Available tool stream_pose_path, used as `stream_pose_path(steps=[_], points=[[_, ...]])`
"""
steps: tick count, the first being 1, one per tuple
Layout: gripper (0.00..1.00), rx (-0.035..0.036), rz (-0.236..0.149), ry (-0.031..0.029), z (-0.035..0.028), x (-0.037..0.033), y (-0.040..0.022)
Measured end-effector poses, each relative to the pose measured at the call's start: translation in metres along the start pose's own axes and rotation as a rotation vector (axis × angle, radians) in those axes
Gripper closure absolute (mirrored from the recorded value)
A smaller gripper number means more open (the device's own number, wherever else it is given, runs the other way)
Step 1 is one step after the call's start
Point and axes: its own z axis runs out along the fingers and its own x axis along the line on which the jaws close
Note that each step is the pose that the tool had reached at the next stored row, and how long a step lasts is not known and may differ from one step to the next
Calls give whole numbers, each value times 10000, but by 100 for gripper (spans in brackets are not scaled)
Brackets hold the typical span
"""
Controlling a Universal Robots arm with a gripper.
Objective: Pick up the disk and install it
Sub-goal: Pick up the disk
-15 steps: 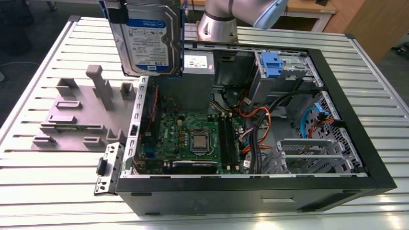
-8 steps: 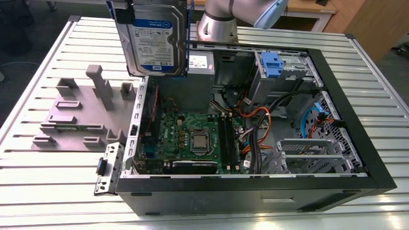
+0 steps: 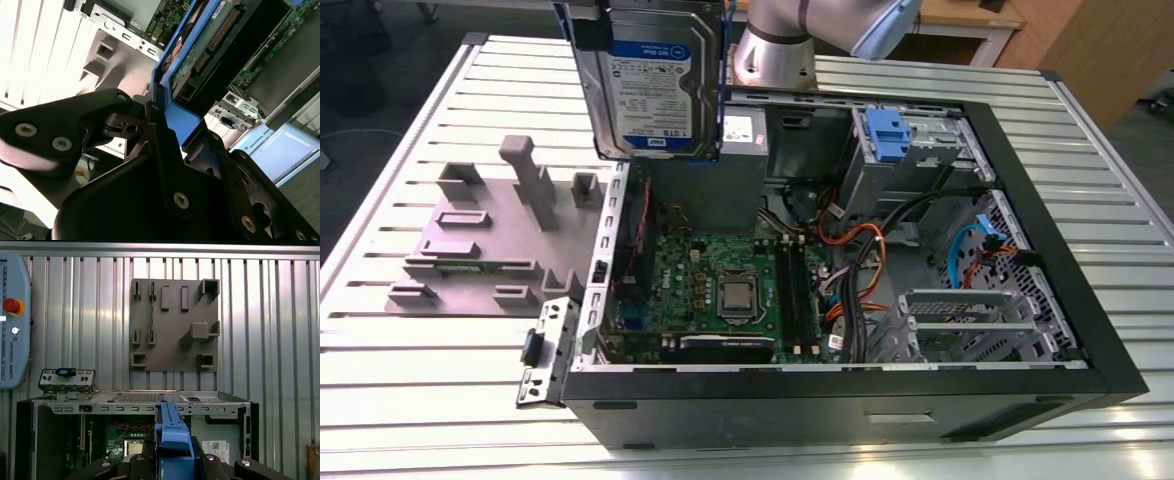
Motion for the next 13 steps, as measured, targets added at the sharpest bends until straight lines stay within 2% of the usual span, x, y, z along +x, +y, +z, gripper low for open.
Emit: stream_pose_path(steps=[13], points=[[64,0,-2,0,-2,-1,-46]])
